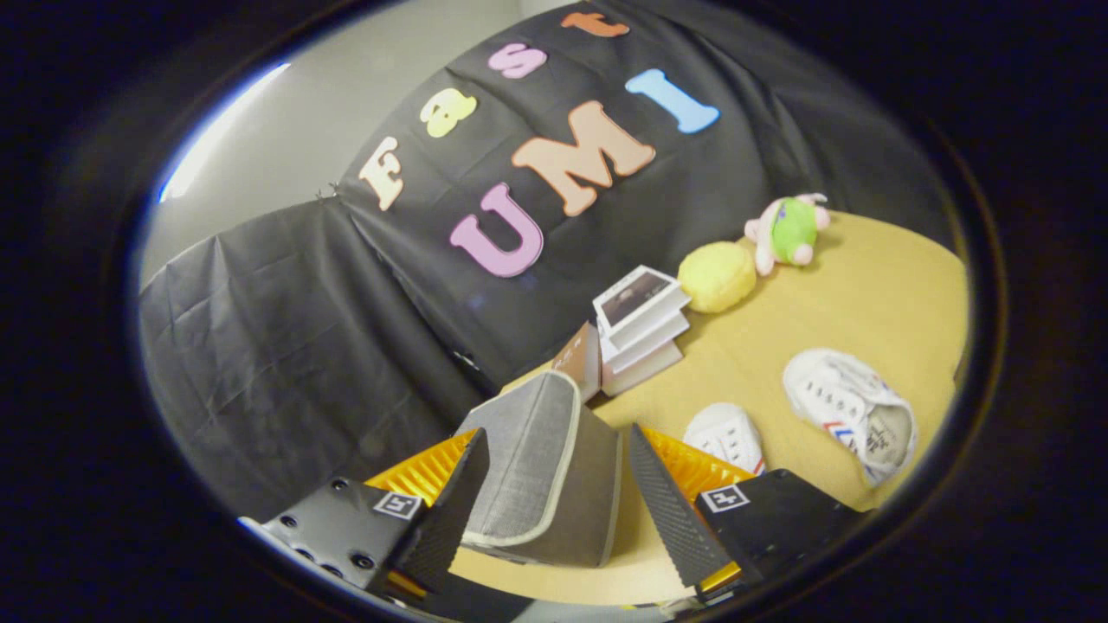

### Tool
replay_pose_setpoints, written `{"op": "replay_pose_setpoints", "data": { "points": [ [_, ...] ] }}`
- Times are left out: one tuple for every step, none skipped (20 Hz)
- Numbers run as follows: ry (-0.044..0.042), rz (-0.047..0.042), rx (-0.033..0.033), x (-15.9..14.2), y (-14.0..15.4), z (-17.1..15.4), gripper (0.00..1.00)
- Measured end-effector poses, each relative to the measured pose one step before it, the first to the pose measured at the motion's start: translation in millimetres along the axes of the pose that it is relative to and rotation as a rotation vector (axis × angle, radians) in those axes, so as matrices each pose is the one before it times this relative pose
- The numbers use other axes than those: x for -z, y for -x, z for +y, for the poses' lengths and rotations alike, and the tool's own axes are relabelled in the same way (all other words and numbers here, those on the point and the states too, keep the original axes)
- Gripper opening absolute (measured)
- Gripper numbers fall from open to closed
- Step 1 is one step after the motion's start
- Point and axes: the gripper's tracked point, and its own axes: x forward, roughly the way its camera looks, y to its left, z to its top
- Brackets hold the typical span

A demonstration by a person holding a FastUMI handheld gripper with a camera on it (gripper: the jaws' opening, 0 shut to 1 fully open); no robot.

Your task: Open the storage box then place both shoes into the box .Put the left shoe in first, then the right shoe, with the right side of both shoes facing outward in a uniform manner.

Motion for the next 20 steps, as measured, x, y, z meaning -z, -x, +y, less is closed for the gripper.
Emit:
{"op": "replay_pose_setpoints", "data": {
  "points": [
    [-0.04404, 0.04151, -0.01989, 13.07, -1.8, 3.06, 0.98],
    [-0.0495, 0.04096, -0.01716, 11.16, -3.12, 1.19, 0.98],
    [-0.0492, 0.02872, -0.00455, 9.15, -3.35, -2.34, 0.98],
    [-0.04466, 0.02073, -0.00077, 4.81, -4.97, -3.87, 0.99],
    [-0.04026, 0.01446, -0.00211, 3.36, -3.17, -0.61, 0.99],
    [-0.03434, 0.01579, -0.00523, 3.17, -3.65, -0.92, 0.99],
    [-0.02832, 0.02046, -0.00419, 7.03, -1.81, -2.3, 0.99],
    [-0.02963, 0.02515, -0.0123, 6.67, -2.66, 0.33, 0.99],
    [-0.03527, 0.02673, -0.01788, 8.12, -1.3, 1.1, 0.99],
    [-0.04239, 0.02394, -0.01929, 4.82, -2.16, 2.21, 0.99],
    [-0.04516, 0.01547, -0.01798, 2.73, -4.41, 0.29, 0.98],
    [-0.04056, 0.01785, -0.01286, 3.71, -2.45, 2.09, 0.98],
    [-0.02625, 0.01269, -0.0077, 4.39, -2.02, -1.72, 0.97],
    [-0.01168, 0.01352, -0.00078, 5.11, -2.4, -2.35, 0.97],
    [-0.00523, 0.01681, 0.00463, 3.09, -0.72, -1.82, 0.87],
    [-0.00699, 0.0064, 0.00051, 0.23, -2.06, 0.41, 0.76],
    [-0.01614, -0.00953, -0.00675, -2.0, -0.53, 1.01, 0.66],
    [-0.01721, 0.00295, 0.001, -2.1, -0.15, 2.31, 0.56],
    [-0.00627, 0.0152, -0.00091, 2.15, 0.35, -1.0, 0.45],
    [-0.00689, -0.00533, -0.01715, -3.26, 0.02, 1.96, 0.35]
  ]
}}
